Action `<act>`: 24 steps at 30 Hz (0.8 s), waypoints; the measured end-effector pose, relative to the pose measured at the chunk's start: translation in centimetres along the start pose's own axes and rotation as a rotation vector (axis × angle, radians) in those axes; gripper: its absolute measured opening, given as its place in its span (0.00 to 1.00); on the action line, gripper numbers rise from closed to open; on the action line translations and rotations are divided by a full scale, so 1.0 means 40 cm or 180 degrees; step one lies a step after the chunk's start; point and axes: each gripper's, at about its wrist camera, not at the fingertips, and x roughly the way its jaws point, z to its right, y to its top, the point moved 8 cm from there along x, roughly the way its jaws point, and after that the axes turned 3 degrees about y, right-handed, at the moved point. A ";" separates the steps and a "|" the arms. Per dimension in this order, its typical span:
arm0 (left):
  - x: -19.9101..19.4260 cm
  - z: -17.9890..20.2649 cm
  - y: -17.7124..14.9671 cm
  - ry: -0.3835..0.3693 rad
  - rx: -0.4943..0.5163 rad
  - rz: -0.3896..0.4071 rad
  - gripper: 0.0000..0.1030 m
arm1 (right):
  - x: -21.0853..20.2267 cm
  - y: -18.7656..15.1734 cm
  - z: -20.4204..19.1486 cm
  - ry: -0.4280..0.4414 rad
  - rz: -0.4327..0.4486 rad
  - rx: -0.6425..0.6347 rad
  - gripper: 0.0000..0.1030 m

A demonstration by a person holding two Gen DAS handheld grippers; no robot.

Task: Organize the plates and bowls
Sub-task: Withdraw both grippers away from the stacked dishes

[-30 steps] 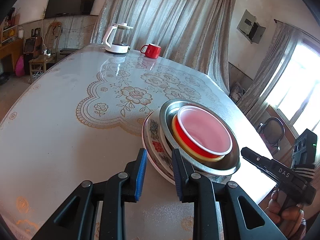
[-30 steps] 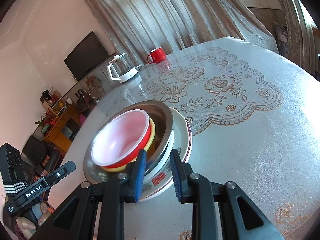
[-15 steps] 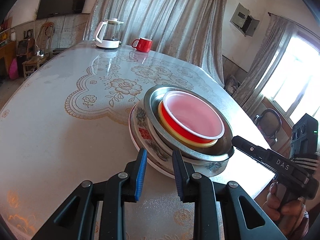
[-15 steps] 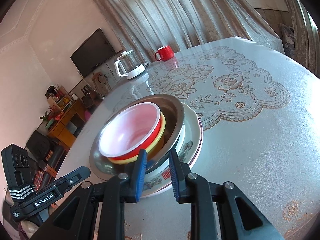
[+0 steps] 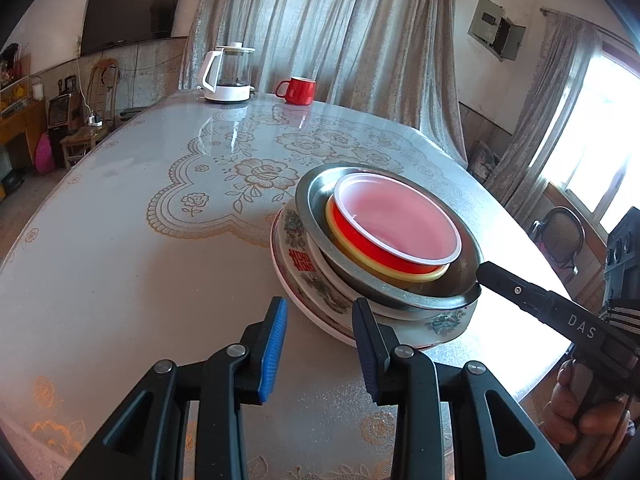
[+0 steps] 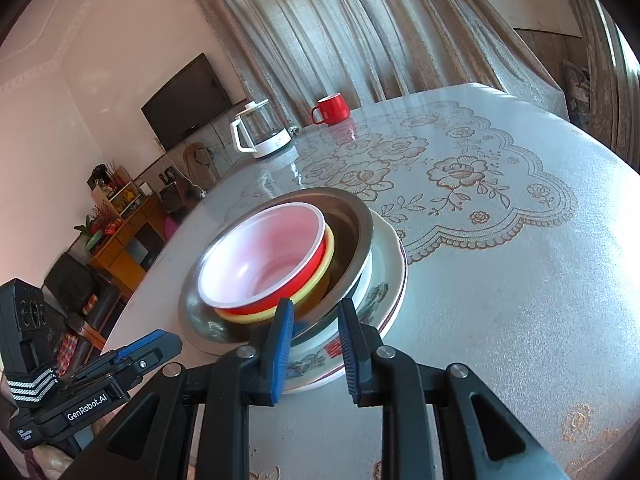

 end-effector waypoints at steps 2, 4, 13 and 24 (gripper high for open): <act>-0.002 -0.005 -0.003 0.0104 0.0027 0.0016 0.34 | -0.003 0.000 -0.002 -0.0036 0.0002 -0.0016 0.24; -0.002 -0.011 -0.007 0.0188 0.0043 0.0014 0.35 | -0.007 -0.001 -0.004 -0.0103 0.0012 -0.0052 0.25; -0.024 -0.022 -0.011 0.0430 0.0133 0.0174 0.47 | -0.048 -0.004 0.003 -0.0675 0.0227 -0.0310 0.30; -0.055 0.008 -0.013 0.0509 0.0236 0.0347 0.55 | -0.065 -0.028 0.002 -0.1019 0.0323 -0.0298 0.39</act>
